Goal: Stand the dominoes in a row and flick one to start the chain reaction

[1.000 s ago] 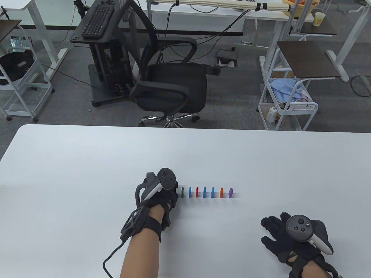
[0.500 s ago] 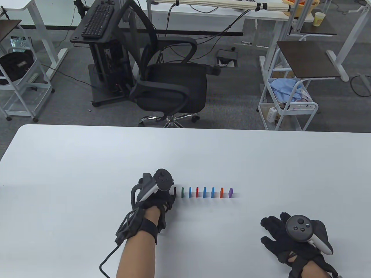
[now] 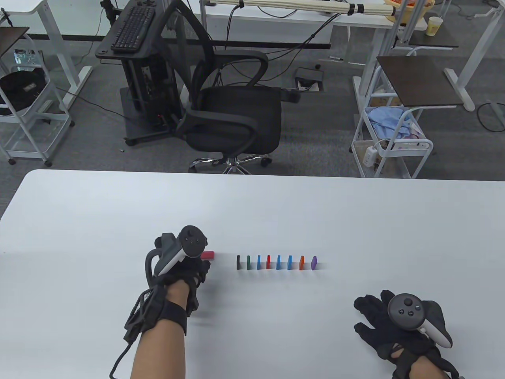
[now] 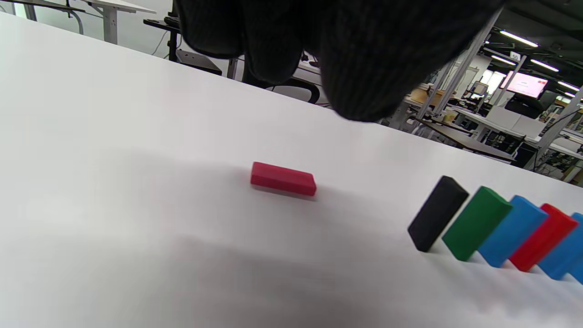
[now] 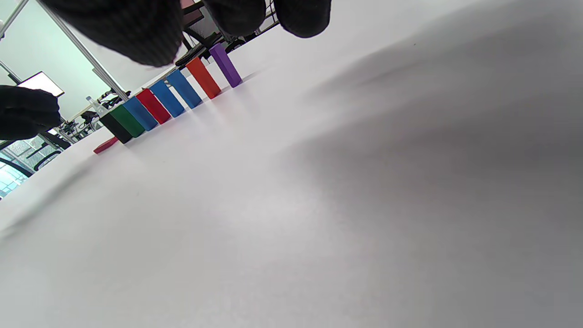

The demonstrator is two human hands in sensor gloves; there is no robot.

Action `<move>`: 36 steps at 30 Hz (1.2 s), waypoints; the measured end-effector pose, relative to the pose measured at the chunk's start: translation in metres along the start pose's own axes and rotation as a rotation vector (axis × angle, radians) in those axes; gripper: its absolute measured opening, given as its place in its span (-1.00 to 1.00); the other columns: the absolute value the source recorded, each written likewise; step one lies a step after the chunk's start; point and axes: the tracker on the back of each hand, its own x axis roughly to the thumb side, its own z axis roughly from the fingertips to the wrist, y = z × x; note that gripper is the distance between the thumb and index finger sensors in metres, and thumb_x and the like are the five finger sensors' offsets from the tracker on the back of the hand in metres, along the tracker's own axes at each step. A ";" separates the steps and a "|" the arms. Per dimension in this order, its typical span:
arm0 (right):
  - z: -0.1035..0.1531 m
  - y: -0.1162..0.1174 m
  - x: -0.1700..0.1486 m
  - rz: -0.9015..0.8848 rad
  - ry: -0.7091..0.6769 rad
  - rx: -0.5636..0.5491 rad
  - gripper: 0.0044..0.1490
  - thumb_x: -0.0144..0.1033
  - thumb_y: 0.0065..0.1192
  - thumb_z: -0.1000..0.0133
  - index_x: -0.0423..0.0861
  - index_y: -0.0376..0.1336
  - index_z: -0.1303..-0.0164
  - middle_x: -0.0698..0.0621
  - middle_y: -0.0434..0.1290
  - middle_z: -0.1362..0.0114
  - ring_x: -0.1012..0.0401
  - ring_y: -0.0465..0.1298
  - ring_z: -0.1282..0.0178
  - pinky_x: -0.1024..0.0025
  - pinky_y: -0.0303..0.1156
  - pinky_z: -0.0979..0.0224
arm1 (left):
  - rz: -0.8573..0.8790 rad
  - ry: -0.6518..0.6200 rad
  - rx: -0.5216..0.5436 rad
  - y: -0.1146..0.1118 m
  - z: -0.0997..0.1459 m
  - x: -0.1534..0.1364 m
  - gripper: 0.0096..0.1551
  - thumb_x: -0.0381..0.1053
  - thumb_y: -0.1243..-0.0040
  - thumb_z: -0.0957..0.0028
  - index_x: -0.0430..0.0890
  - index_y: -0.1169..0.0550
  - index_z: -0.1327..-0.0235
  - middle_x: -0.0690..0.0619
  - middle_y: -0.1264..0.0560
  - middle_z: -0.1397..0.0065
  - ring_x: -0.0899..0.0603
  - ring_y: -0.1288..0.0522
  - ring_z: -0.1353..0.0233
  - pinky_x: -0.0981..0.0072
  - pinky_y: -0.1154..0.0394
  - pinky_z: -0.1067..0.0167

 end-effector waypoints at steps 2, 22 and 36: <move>0.000 0.001 0.001 0.002 0.000 0.003 -0.18 0.09 0.14 -0.18 0.06 -0.09 -0.53 -0.15 -0.12 -0.72 -0.23 -0.47 -0.60 -0.30 -0.56 -0.53 | -0.017 0.011 0.007 0.000 -0.001 -0.005 -0.19 0.04 -0.43 0.08 0.01 -0.27 -0.39 -0.05 -0.31 -0.57 -0.27 -0.24 -0.61 -0.55 0.30 -0.40; 0.000 0.000 -0.002 0.002 0.018 0.004 -0.18 0.09 0.14 -0.18 0.06 -0.09 -0.53 -0.15 -0.12 -0.72 -0.23 -0.47 -0.60 -0.30 -0.56 -0.53 | -0.204 0.056 -0.164 -0.060 -0.049 0.022 -0.07 0.01 -0.31 0.03 0.13 0.01 -0.44 0.07 -0.08 -0.69 -0.29 0.03 -0.70 -0.50 0.31 -0.41; 0.000 0.000 -0.002 0.005 0.022 0.006 -0.18 0.09 0.14 -0.18 0.06 -0.09 -0.53 -0.15 -0.12 -0.72 -0.23 -0.48 -0.60 -0.30 -0.56 -0.53 | -0.358 0.042 -0.059 -0.056 -0.054 0.036 -0.24 -0.02 -0.45 0.11 -0.05 -0.35 -0.35 -0.01 -0.55 -0.29 -0.21 -0.41 -0.49 -0.46 0.05 -0.47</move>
